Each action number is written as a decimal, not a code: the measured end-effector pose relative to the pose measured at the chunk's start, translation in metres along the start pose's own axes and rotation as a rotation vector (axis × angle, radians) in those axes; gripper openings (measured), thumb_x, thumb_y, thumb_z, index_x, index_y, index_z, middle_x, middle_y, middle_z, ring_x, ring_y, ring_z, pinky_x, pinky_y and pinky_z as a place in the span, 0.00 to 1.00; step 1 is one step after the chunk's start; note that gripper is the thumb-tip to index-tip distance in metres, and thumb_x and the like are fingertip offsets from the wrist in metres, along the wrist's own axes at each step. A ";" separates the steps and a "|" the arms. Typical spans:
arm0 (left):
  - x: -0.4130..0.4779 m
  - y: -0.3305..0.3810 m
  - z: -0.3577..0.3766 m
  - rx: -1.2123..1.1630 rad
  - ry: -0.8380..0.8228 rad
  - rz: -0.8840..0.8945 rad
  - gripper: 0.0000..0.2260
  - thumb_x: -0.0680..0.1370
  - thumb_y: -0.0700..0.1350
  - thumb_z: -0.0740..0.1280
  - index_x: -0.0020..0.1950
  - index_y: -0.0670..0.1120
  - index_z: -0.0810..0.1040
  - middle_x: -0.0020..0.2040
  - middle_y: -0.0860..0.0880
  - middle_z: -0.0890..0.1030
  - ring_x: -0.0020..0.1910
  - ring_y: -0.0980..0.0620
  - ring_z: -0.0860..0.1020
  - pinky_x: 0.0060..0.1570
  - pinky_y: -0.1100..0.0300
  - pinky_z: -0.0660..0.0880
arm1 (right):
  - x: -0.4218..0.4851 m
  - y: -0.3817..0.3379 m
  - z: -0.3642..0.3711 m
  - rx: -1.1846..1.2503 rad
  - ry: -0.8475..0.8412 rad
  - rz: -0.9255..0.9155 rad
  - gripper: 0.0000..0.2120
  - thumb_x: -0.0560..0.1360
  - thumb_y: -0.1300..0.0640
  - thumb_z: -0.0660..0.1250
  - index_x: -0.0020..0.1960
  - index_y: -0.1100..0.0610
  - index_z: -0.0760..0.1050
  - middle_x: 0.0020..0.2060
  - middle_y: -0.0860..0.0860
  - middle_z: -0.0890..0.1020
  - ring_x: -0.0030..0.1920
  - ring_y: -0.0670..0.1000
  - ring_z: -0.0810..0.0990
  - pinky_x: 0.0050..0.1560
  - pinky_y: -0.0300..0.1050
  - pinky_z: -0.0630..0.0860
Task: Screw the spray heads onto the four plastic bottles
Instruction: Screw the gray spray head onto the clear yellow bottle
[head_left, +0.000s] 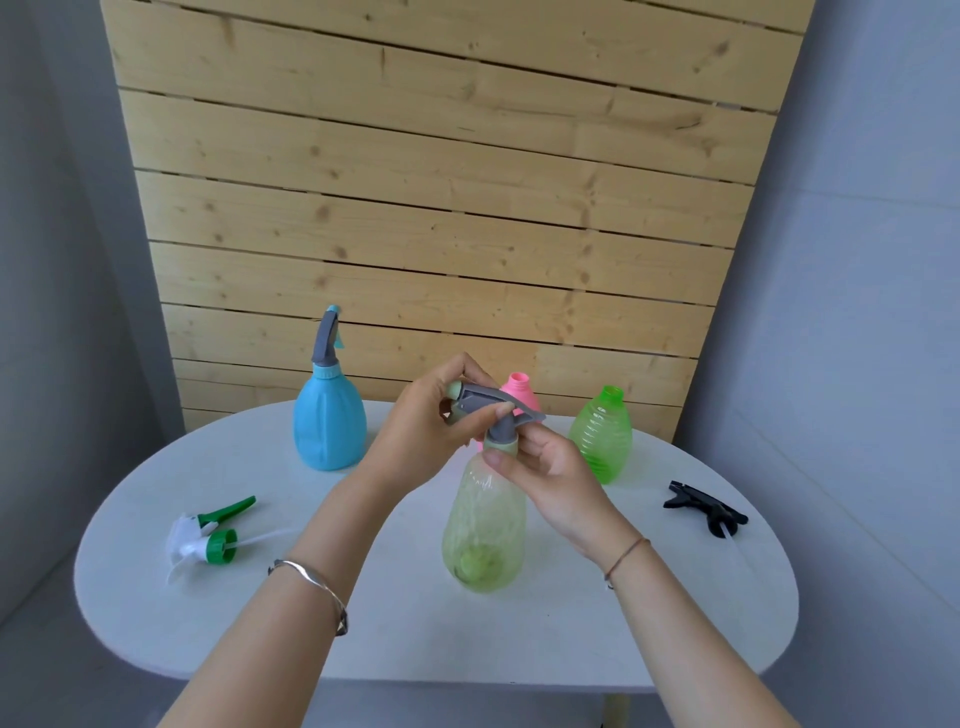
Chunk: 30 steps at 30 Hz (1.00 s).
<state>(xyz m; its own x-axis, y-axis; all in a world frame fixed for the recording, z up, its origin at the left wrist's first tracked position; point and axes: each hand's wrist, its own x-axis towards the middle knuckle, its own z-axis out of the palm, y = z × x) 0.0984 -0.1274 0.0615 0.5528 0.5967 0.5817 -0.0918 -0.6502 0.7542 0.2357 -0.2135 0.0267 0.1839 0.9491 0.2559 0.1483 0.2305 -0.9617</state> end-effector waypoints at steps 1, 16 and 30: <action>-0.002 -0.001 0.001 0.015 0.037 -0.006 0.10 0.73 0.50 0.71 0.49 0.48 0.74 0.41 0.51 0.81 0.32 0.56 0.77 0.32 0.65 0.73 | 0.000 0.000 0.000 -0.003 0.009 -0.007 0.13 0.74 0.65 0.68 0.57 0.55 0.77 0.54 0.51 0.83 0.56 0.44 0.80 0.62 0.39 0.74; -0.047 -0.010 0.015 -0.058 -0.278 -0.446 0.26 0.58 0.60 0.77 0.53 0.58 0.75 0.42 0.62 0.83 0.39 0.66 0.80 0.35 0.75 0.72 | 0.000 -0.021 -0.013 0.286 0.364 0.039 0.17 0.66 0.51 0.74 0.51 0.56 0.77 0.46 0.53 0.84 0.41 0.47 0.82 0.39 0.40 0.78; -0.051 0.001 0.017 -0.118 -0.245 -0.480 0.24 0.60 0.59 0.76 0.53 0.60 0.75 0.44 0.62 0.82 0.42 0.65 0.80 0.38 0.73 0.75 | -0.007 -0.033 -0.014 0.519 0.091 0.081 0.24 0.71 0.46 0.64 0.63 0.56 0.74 0.60 0.52 0.81 0.58 0.49 0.80 0.58 0.48 0.76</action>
<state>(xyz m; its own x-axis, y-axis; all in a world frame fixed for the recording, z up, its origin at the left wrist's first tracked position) 0.0843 -0.1671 0.0273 0.7304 0.6775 0.0867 0.1338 -0.2664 0.9545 0.2435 -0.2307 0.0580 0.2621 0.9510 0.1642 -0.3656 0.2553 -0.8951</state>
